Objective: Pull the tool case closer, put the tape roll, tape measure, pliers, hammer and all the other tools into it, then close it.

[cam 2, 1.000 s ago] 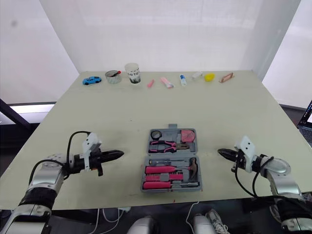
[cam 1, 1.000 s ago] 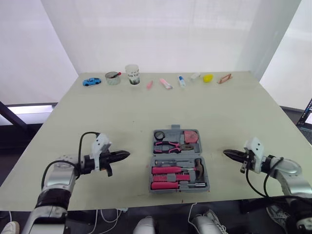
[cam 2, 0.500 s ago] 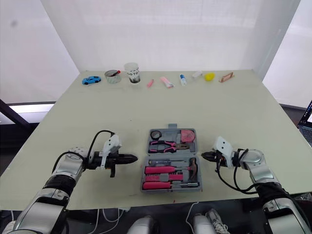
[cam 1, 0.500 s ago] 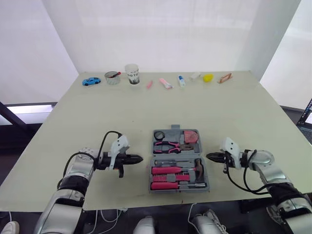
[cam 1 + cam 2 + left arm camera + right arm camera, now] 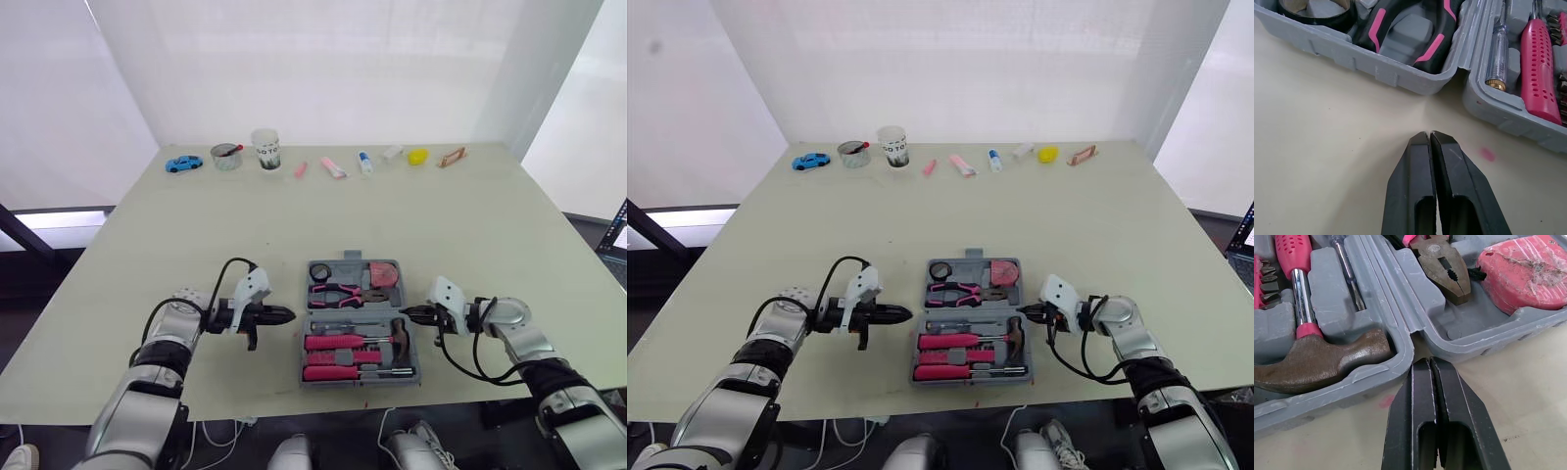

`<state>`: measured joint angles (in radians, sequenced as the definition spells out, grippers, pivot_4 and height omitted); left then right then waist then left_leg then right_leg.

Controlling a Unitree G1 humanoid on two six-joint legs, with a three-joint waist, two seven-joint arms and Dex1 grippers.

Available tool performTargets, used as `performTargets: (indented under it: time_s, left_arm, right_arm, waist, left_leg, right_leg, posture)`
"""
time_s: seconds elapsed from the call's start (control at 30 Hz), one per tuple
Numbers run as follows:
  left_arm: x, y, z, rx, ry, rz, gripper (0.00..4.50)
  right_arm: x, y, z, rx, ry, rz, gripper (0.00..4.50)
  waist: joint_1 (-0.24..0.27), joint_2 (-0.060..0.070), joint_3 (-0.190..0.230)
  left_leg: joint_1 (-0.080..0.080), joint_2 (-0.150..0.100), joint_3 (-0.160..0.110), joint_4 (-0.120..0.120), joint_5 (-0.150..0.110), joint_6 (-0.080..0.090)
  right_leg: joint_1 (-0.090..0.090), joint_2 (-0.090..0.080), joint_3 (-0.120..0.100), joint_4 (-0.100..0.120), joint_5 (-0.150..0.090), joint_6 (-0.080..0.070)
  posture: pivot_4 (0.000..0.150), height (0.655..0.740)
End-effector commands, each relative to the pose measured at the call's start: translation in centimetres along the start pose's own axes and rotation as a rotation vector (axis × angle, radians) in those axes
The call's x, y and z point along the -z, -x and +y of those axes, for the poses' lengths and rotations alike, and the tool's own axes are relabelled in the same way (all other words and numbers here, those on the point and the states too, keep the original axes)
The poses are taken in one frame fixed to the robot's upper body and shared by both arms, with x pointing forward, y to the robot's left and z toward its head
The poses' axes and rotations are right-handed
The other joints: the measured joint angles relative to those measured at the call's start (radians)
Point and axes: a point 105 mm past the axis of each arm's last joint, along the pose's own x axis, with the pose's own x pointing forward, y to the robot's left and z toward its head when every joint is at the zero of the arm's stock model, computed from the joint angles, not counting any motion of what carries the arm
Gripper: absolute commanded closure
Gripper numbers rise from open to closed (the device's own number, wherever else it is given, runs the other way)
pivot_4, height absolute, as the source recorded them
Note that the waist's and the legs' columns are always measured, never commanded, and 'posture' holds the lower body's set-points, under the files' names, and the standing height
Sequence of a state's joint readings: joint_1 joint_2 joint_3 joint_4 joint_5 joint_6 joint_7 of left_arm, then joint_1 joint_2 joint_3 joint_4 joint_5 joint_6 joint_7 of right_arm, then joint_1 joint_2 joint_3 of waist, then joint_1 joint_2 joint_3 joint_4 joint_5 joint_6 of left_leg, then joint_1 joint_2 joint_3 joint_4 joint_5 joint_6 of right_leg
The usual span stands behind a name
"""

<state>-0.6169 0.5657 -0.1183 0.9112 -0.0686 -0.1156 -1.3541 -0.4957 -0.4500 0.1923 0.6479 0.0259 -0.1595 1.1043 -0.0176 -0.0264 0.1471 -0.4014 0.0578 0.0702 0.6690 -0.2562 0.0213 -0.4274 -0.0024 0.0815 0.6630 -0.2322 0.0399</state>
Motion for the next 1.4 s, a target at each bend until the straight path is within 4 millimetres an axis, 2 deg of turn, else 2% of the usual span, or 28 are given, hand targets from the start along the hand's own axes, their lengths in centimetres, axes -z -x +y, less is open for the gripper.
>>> performTargets:
  time_s: [0.03,0.63,1.4]
  left_arm:
    - [0.1,-0.7,-0.5,0.034,-0.005,0.01,4.34]
    - [0.0,-2.5,-1.1,0.091,-0.014,0.027,4.34]
    - [-0.2,-3.9,-2.6,0.168,-0.003,0.018,4.34]
  right_arm:
    - [-1.3,-0.4,-0.2,-0.014,0.043,-0.033,4.45]
    - [-1.4,-0.4,-0.2,-0.009,0.041,-0.039,4.45]
    - [-1.5,-0.6,0.8,-0.055,0.02,-0.062,4.45]
  waist:
    - [0.0,0.0,0.0]
    - [-0.001,0.0,0.0]
    - [0.0,0.0,0.0]
  left_leg:
    - [0.0,0.0,0.0,0.0,0.0,0.0]
    - [0.0,0.0,0.0,0.0,0.0,0.0]
    - [0.0,0.0,0.0,0.0,0.0,0.0]
  right_leg:
    - [0.0,0.0,0.0,0.0,0.0,0.0]
    - [0.0,0.0,0.0,0.0,0.0,0.0]
    - [0.0,0.0,0.0,0.0,0.0,0.0]
  posture:
    - [0.15,0.74]
    - [0.15,0.74]
    - [0.15,0.74]
